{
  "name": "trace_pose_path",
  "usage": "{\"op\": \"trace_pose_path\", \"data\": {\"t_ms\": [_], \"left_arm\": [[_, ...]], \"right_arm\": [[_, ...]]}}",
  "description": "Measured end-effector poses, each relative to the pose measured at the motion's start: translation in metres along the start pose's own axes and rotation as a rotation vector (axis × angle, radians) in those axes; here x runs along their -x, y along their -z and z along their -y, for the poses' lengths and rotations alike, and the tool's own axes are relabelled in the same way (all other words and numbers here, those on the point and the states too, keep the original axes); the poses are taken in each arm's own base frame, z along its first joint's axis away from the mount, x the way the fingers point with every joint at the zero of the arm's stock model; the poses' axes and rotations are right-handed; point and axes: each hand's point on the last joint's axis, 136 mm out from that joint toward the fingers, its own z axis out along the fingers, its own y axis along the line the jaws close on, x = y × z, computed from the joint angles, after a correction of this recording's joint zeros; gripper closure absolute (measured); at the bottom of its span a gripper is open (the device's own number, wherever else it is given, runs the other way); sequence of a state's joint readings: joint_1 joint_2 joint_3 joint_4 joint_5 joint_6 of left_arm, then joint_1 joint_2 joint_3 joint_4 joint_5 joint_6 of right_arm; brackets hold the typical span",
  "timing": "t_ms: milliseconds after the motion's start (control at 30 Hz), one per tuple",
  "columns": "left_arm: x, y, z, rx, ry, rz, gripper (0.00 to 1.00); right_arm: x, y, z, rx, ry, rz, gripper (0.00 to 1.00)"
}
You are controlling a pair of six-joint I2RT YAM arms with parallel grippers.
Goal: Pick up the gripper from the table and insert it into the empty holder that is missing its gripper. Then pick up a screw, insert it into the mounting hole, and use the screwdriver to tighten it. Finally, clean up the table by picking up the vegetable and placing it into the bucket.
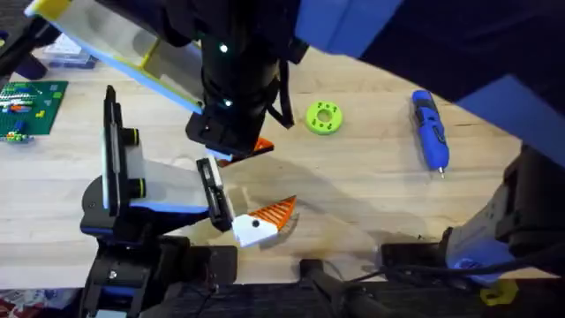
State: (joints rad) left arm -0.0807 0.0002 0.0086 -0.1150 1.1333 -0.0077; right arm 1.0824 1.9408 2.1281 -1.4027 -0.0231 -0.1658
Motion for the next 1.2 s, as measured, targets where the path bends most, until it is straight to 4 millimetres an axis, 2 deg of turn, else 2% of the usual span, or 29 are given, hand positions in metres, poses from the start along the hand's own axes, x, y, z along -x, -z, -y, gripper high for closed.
{"op": "trace_pose_path", "data": {"t_ms": [700,1000,1200], "left_arm": [[0.000,0.000,0.000,0.000,0.000,0.000,0.014],[0.000,0.000,0.000,0.000,0.001,0.000,0.014],[0.000,0.000,0.000,0.000,0.001,0.000,0.014]], "right_arm": [[0.000,0.000,0.000,0.000,0.000,-0.001,0.992],[-0.001,-0.011,0.000,0.005,-0.001,-0.030,0.992],[-0.002,-0.011,0.000,0.005,-0.001,-0.033,0.992]]}}
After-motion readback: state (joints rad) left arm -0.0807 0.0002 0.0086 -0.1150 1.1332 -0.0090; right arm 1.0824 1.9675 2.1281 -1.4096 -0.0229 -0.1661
